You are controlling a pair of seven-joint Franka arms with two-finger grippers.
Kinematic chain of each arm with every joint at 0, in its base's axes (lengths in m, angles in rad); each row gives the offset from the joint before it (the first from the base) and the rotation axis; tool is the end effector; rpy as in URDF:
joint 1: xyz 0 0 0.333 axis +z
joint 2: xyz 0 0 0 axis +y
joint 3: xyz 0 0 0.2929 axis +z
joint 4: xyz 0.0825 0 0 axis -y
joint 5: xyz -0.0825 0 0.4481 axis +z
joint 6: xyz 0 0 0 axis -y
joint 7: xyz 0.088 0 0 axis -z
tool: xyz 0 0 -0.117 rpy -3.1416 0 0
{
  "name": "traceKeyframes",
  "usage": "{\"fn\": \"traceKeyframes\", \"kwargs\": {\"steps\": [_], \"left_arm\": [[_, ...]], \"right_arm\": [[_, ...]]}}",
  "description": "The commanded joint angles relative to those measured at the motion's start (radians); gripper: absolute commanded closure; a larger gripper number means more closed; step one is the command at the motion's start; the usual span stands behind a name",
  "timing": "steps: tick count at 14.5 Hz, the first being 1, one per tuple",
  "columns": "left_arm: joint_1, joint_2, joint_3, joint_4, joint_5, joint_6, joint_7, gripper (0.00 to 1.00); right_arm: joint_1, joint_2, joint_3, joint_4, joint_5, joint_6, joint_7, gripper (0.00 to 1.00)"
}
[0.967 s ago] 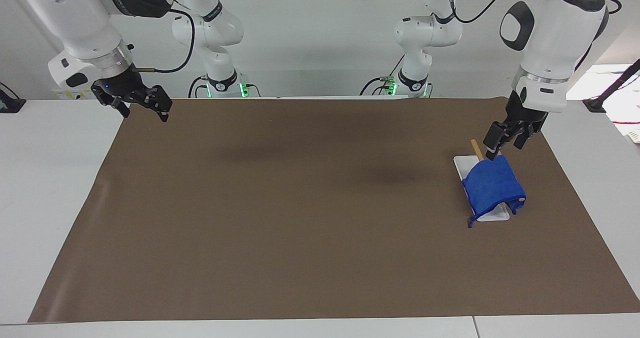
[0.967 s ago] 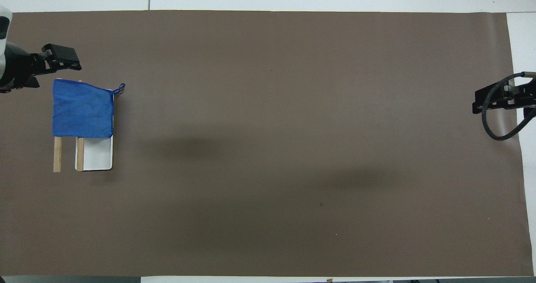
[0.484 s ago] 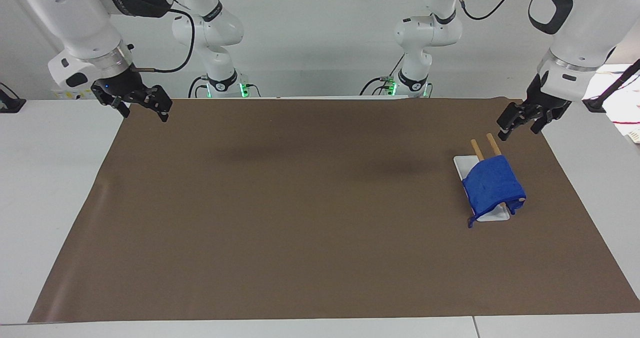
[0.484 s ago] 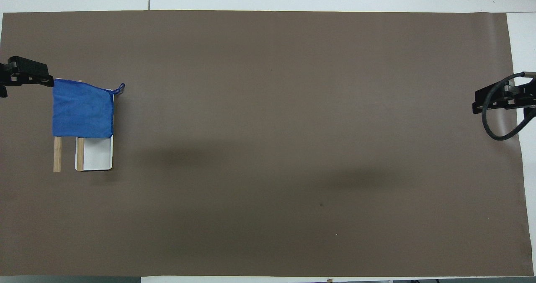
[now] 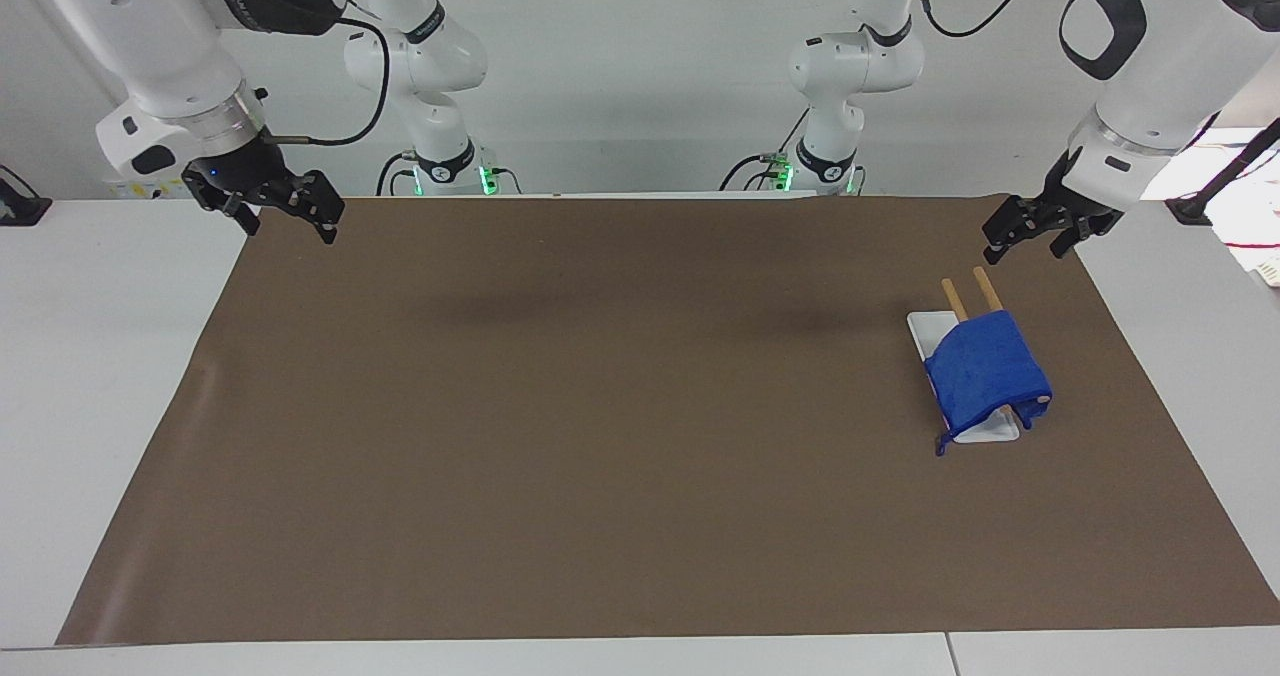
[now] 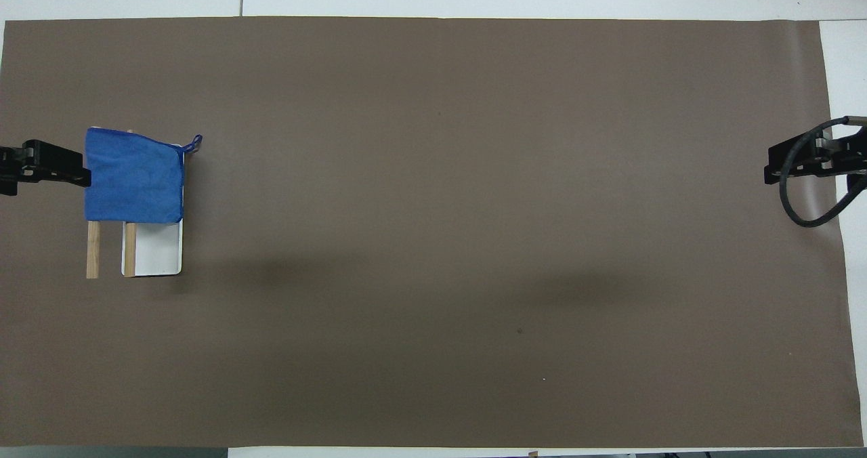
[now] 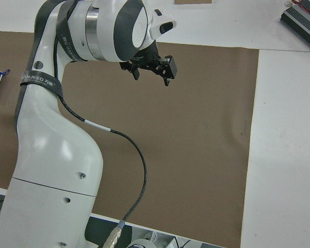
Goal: Right arm passes towel to left arm to hang
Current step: 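Open the left gripper and withdraw it from the hung towel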
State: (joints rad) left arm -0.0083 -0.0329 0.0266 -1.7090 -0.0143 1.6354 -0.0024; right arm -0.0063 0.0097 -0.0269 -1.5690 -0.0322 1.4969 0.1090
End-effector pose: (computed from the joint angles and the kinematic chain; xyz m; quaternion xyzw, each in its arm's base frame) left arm 0.6102 0.0098 0.5429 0.9997 0.0109 -0.0203 0.0077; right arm 0.6118 -0.0242 0.5803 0.9965 -0.0715 -0.0402 0.0178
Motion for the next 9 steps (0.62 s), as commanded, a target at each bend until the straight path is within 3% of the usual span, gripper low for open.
{"fn": "traceKeyframes", "kwargs": {"steps": [1, 6, 9], "left_arm": [[-0.002, -0.050, 0.004, -0.051, -0.003, 0.001, 0.019, 0.00], [-0.016, 0.022, 0.000, 0.100, 0.054, -0.064, 0.022, 0.00], [-0.021, 0.019, -0.005, 0.095, 0.057, -0.055, 0.015, 0.00]], "right_arm": [[-0.015, -0.022, 0.010, -0.026, 0.002, 0.016, -0.008, 0.00], [-0.015, -0.017, 0.007, -0.023, 0.040, 0.042, -0.005, 0.00], [-0.011, -0.017, 0.007, -0.026, 0.051, 0.054, -0.008, 0.00]]}}
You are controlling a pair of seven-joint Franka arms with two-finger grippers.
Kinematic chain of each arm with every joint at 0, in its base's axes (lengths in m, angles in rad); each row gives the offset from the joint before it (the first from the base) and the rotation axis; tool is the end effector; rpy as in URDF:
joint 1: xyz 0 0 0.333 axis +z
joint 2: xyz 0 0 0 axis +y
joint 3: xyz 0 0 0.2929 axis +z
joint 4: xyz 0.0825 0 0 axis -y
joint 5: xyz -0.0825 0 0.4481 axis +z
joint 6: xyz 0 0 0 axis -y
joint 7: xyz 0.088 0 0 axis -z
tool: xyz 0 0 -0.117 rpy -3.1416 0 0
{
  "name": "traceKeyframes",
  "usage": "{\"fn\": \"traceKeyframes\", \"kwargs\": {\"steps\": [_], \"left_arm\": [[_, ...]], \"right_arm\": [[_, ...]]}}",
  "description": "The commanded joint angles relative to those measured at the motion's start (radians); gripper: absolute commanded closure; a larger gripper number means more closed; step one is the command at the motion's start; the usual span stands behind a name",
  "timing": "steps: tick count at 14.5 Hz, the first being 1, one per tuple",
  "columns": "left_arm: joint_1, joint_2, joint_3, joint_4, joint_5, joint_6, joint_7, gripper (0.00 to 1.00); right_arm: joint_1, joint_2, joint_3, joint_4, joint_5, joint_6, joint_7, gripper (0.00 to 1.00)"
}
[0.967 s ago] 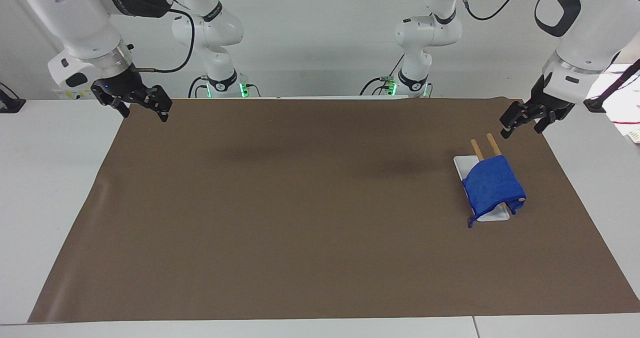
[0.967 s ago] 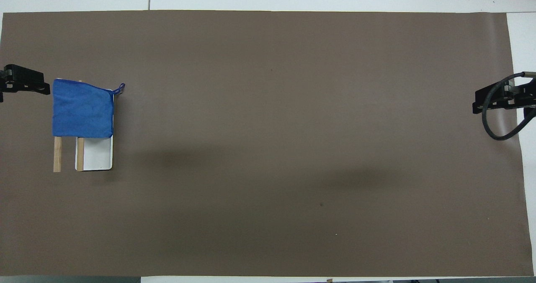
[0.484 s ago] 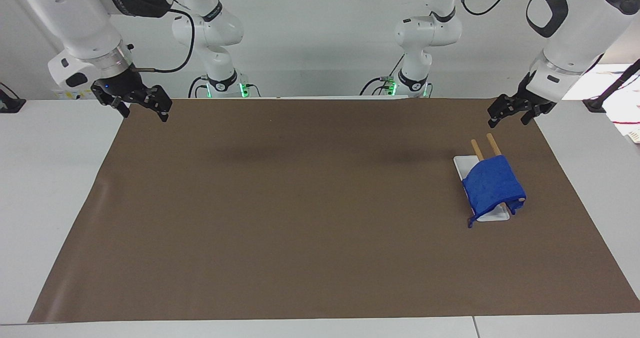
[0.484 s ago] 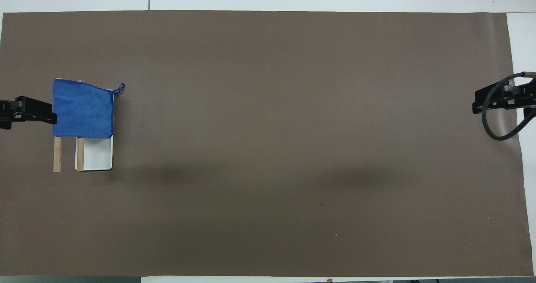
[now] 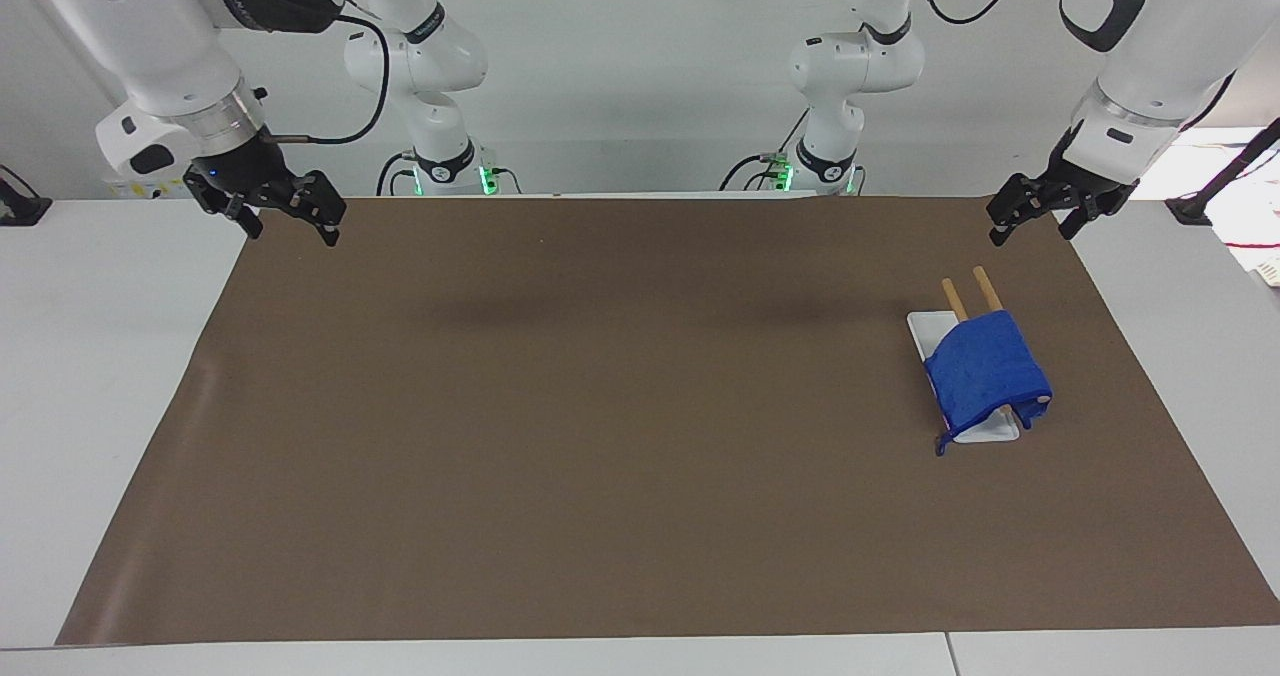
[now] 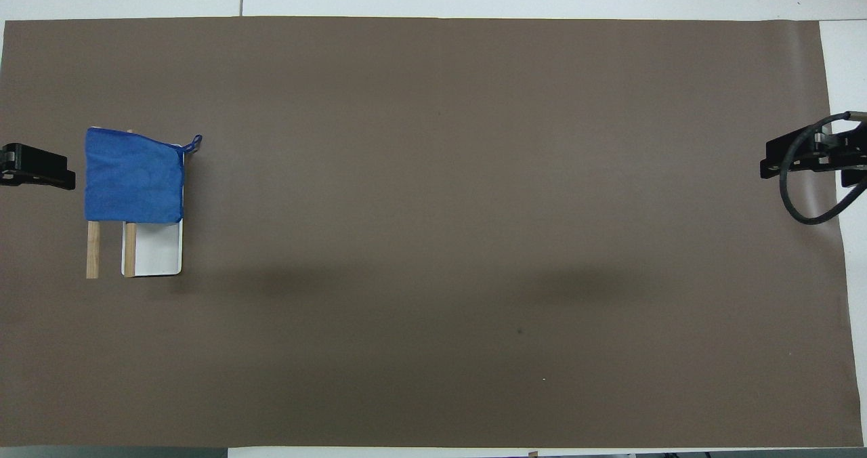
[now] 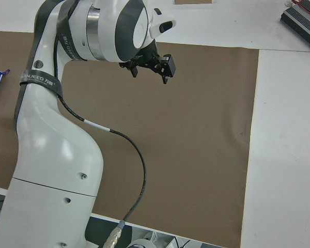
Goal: Right arm passes towel to left arm to hang
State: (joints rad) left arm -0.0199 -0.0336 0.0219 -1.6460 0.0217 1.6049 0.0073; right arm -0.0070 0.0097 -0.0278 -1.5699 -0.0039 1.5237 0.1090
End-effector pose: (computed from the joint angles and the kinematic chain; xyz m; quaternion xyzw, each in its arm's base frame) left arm 0.6109 0.0039 0.5747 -0.9999 0.0031 0.0038 0.0105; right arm 0.6151 -0.0218 0.5819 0.9970 -0.0719 -0.0278 0.0031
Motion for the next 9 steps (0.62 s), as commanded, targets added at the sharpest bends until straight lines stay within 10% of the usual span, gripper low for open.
{"fn": "traceKeyframes", "kwargs": {"steps": [1, 9], "left_arm": [[-0.009, 0.017, -0.002, 0.026, 0.027, -0.026, 0.013, 0.00], [-0.005, 0.009, -0.004, 0.006, 0.012, 0.012, -0.009, 0.00]], "right_arm": [[-0.008, -0.017, 0.008, -0.025, 0.022, 0.026, -0.008, 0.00], [-0.014, -0.020, 0.008, -0.027, 0.022, 0.015, -0.006, 0.00]]}}
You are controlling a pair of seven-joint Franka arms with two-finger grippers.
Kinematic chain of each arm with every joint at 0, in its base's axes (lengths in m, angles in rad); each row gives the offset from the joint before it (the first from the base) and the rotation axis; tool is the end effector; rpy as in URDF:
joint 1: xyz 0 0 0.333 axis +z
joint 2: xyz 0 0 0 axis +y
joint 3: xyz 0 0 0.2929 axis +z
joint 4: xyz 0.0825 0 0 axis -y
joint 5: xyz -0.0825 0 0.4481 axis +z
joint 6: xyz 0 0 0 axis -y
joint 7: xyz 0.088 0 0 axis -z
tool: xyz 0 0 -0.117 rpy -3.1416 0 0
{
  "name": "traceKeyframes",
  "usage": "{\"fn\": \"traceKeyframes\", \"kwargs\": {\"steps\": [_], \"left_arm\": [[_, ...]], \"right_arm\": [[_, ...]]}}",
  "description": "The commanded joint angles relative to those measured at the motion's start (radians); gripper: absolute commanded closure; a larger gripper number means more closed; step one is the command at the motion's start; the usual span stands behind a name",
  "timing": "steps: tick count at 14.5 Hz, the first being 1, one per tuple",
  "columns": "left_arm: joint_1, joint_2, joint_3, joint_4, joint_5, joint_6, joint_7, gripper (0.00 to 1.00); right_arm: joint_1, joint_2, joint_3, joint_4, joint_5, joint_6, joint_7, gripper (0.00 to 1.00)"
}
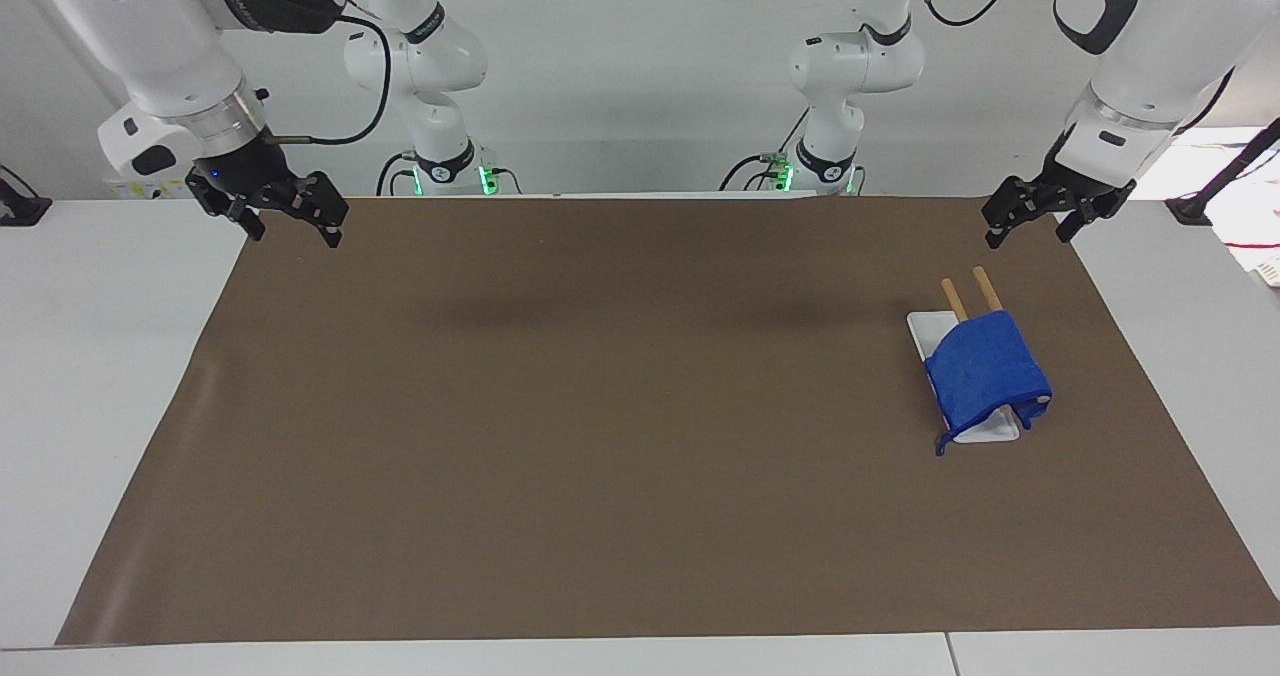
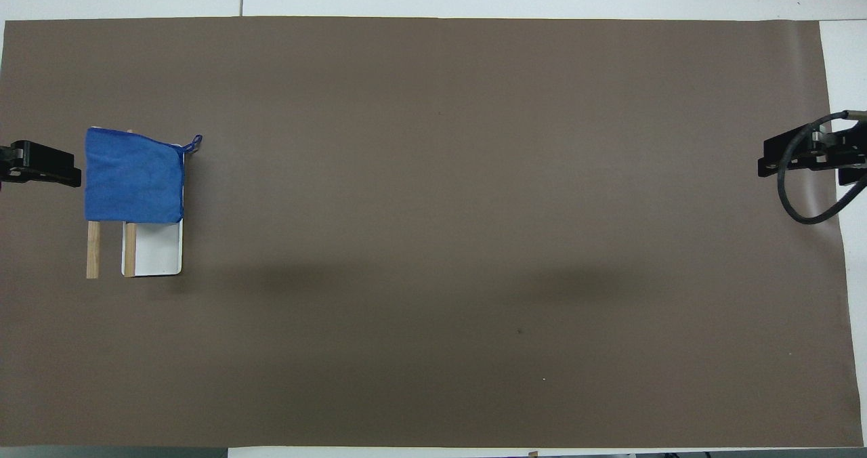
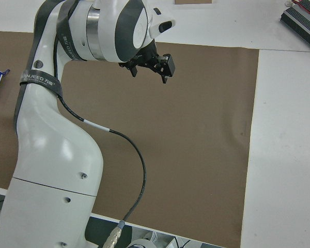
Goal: Right arm passes towel to left arm to hang
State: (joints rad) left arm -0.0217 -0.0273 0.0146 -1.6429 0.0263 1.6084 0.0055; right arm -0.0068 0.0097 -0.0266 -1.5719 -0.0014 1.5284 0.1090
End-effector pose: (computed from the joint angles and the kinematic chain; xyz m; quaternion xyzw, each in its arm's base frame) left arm 0.6130 -0.0013 0.5728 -0.9999 0.0068 0.0036 0.0129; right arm 0.6156 -0.0207 0.5812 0.9971 -0.0711 -0.0265 0.0018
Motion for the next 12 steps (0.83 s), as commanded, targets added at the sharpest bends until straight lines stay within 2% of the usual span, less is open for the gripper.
{"fn": "traceKeyframes", "kwargs": {"steps": [1, 12], "left_arm": [[-0.003, 0.001, 0.004, 0.002, 0.007, 0.008, -0.007, 0.00], [-0.003, -0.005, 0.004, -0.012, -0.002, 0.005, 0.002, 0.00]], "right_arm": [[-0.013, -0.020, 0.007, -0.025, 0.020, 0.010, -0.006, 0.00], [-0.015, -0.020, 0.005, -0.025, 0.020, 0.010, -0.006, 0.00]]}}
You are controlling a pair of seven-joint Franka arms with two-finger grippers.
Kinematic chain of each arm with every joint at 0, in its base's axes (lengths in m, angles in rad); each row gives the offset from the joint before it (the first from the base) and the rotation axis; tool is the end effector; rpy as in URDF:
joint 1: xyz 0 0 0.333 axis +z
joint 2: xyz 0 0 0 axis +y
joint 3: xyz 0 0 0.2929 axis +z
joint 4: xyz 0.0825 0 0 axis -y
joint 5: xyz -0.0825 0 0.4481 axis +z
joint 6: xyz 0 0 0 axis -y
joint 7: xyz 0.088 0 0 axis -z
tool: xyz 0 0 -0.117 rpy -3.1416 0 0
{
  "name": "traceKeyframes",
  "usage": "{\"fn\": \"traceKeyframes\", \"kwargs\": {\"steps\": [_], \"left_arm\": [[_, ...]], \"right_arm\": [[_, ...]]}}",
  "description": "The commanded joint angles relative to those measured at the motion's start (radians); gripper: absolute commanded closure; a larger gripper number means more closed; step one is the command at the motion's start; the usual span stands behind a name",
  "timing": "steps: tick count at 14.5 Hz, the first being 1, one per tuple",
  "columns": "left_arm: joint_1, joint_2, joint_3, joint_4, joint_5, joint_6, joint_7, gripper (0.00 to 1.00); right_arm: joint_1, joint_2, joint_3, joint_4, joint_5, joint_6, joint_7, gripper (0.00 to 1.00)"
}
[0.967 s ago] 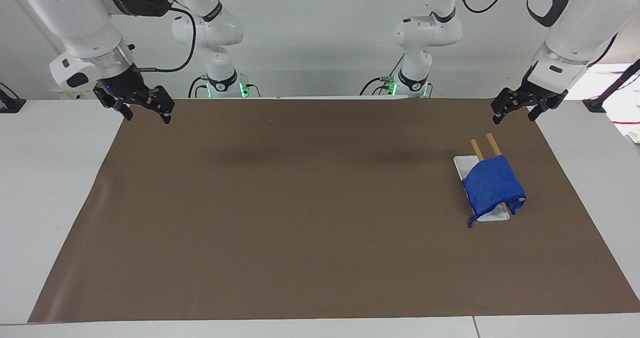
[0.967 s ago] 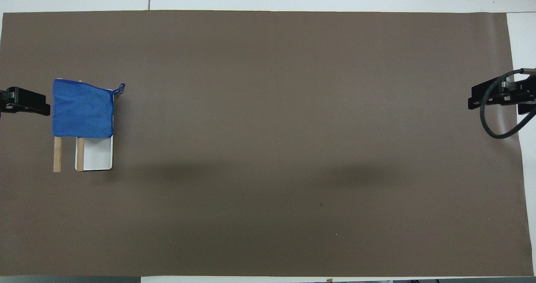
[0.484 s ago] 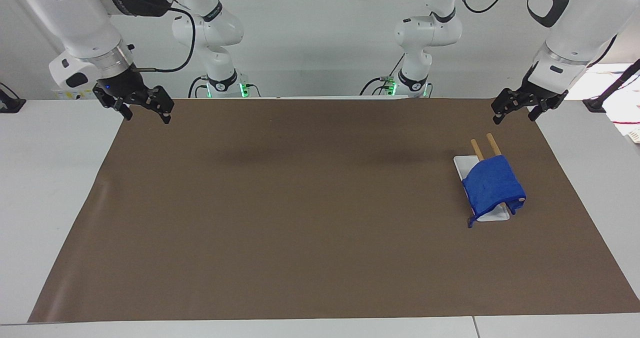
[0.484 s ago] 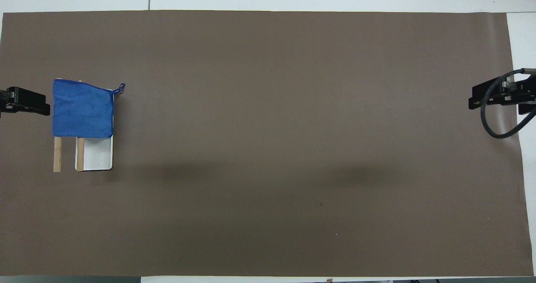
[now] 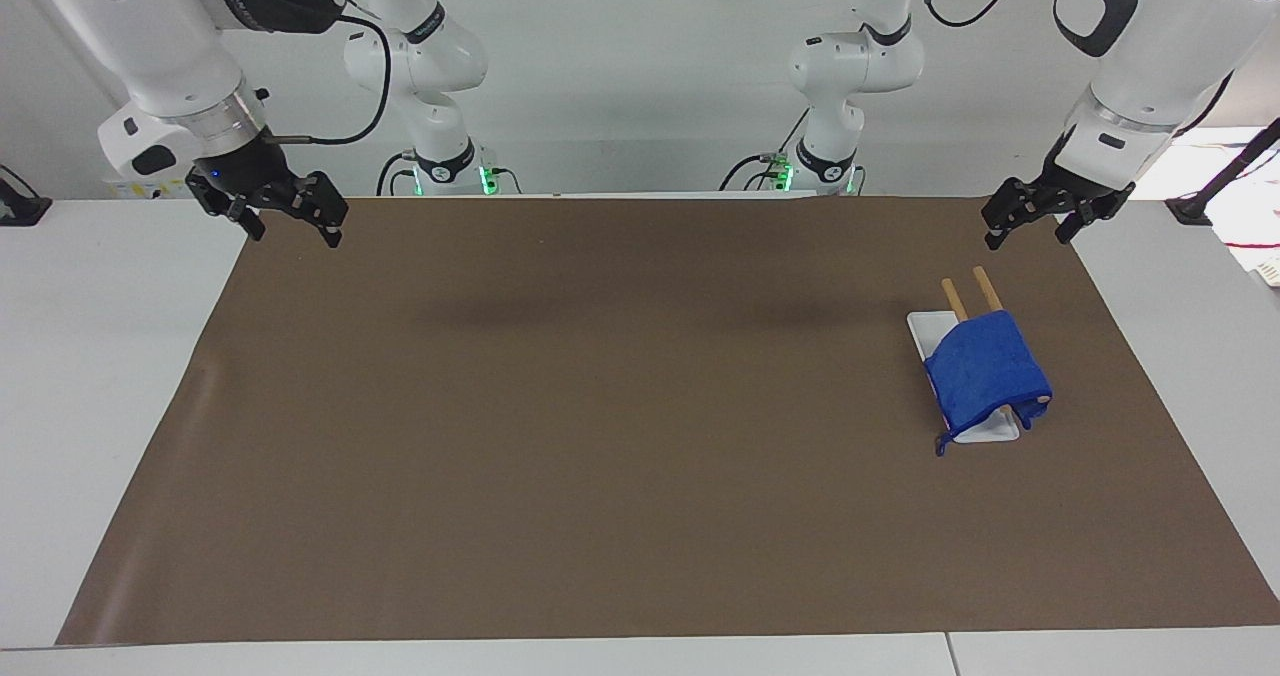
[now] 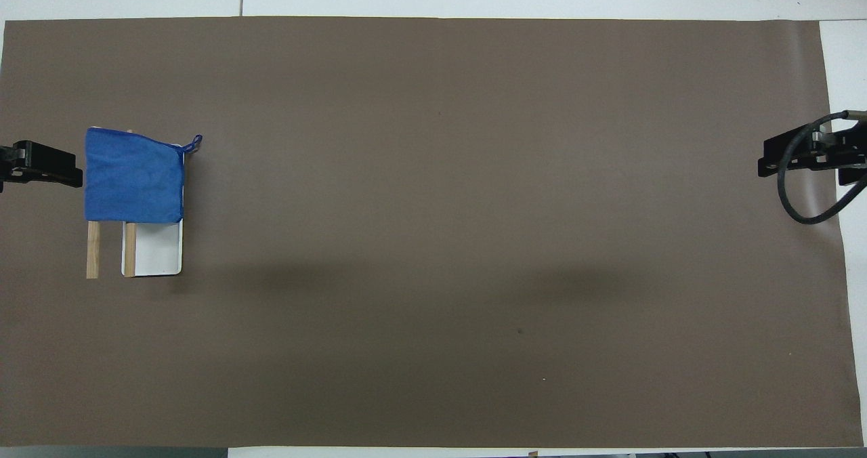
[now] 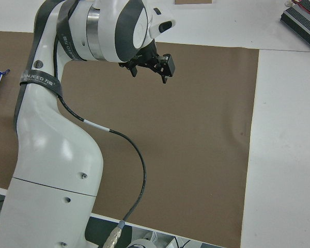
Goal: Right arm passes towel to left arm to hang
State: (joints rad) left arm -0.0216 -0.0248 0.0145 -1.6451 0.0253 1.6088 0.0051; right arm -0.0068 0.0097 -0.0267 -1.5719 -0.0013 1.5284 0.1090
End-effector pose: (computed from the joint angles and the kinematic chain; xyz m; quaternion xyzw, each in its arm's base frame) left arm 0.6135 -0.0014 0.5701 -0.9999 0.0067 0.0057 0.0125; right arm 0.6156 -0.0207 0.5812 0.9971 -0.0712 -0.0265 0.0018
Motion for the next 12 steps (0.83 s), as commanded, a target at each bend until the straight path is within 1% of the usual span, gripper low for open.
{"fn": "traceKeyframes", "kwargs": {"steps": [1, 12], "left_arm": [[-0.001, -0.007, 0.005, -0.010, -0.001, 0.005, 0.003, 0.00], [-0.001, -0.006, 0.005, -0.009, 0.001, 0.002, -0.005, 0.00]], "right_arm": [[-0.013, -0.020, 0.007, -0.025, 0.020, 0.010, -0.006, 0.00], [-0.015, -0.020, 0.005, -0.025, 0.020, 0.010, -0.006, 0.00]]}}
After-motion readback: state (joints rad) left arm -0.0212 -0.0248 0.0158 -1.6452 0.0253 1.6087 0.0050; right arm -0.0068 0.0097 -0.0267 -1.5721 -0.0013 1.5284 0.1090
